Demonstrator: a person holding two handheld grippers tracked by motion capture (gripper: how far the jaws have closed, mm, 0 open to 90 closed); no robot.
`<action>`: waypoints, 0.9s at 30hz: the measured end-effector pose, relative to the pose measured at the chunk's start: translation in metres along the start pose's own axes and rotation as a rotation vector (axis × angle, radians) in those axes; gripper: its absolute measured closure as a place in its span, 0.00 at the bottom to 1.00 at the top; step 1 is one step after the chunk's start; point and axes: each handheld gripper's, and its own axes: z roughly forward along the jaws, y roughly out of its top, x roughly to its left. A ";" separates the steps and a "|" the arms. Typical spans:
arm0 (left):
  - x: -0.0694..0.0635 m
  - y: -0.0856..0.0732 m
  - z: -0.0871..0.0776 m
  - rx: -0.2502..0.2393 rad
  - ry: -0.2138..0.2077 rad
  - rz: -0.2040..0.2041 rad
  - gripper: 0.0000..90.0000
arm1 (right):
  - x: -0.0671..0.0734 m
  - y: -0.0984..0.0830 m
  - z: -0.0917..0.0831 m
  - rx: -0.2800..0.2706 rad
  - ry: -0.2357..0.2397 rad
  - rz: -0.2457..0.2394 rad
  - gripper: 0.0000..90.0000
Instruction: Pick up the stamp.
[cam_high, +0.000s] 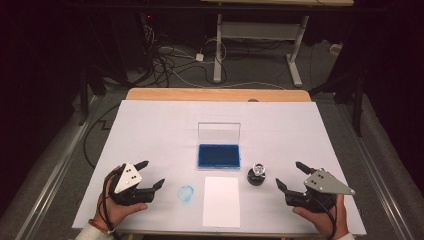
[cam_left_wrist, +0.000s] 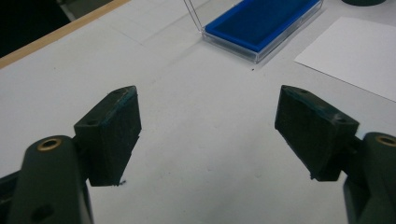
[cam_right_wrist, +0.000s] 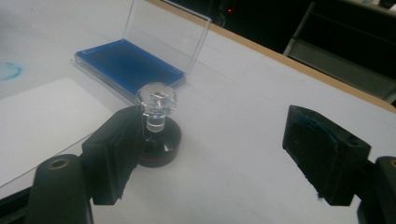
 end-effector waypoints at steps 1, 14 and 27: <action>0.004 0.001 -0.002 0.027 0.006 0.047 0.25 | 0.000 0.000 0.001 0.004 0.002 -0.003 0.23; 0.001 -0.001 0.000 0.041 0.001 0.050 0.24 | -0.012 0.037 0.017 0.070 0.030 -0.049 0.24; 0.001 -0.005 0.004 0.077 -0.018 0.046 0.25 | 0.007 0.054 0.070 0.296 0.198 -0.071 0.32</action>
